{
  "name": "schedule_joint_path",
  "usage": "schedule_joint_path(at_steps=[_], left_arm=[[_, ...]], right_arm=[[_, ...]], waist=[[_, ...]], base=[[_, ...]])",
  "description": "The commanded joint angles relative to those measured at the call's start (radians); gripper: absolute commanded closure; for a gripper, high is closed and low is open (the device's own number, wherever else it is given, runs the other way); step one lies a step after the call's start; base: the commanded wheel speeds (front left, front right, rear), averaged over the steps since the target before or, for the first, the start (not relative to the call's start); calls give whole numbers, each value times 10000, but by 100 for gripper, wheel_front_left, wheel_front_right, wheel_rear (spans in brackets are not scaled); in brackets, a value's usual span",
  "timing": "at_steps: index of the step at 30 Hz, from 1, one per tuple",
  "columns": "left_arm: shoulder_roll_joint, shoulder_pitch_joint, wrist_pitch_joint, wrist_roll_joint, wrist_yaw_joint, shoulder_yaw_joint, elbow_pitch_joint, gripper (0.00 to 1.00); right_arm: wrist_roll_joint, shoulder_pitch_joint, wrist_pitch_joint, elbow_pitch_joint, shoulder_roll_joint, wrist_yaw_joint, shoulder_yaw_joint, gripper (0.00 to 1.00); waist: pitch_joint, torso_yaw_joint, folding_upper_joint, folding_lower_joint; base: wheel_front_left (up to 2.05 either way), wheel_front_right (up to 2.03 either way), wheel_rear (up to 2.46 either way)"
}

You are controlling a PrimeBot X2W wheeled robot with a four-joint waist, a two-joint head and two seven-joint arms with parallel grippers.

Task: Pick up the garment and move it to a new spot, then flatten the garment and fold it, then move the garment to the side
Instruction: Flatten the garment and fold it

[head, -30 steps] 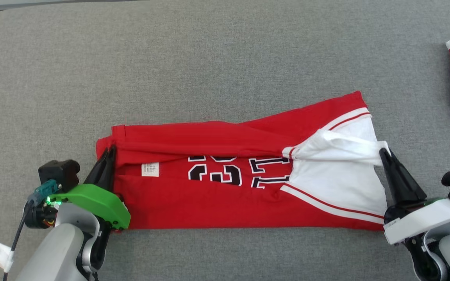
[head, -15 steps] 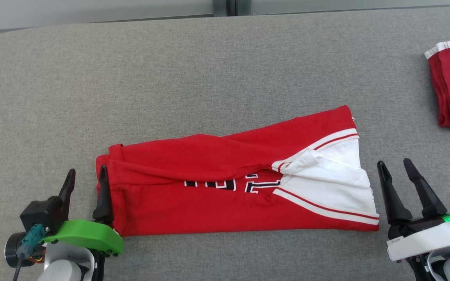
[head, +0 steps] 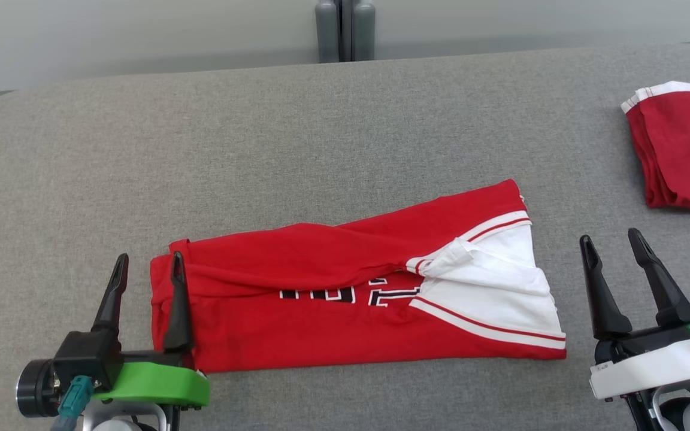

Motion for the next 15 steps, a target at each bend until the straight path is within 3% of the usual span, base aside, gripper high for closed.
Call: schedule_joint_path(at_steps=[1, 15], left_arm=[[-17, 168, -22, 35, 61, 21, -39, 0], [-238, -101, -26, 311, -148, 64, -67, 0]], right_arm=[[-85, 110, 60, -98, 41, -13, -51, 0], [-156, 53, 328, -241, 57, -13, -252, 0]], waist=[[-77, -21, 0, 1], [143, 175, 0, 1]], base=[[0, 0, 0], [0, 0, 0]])
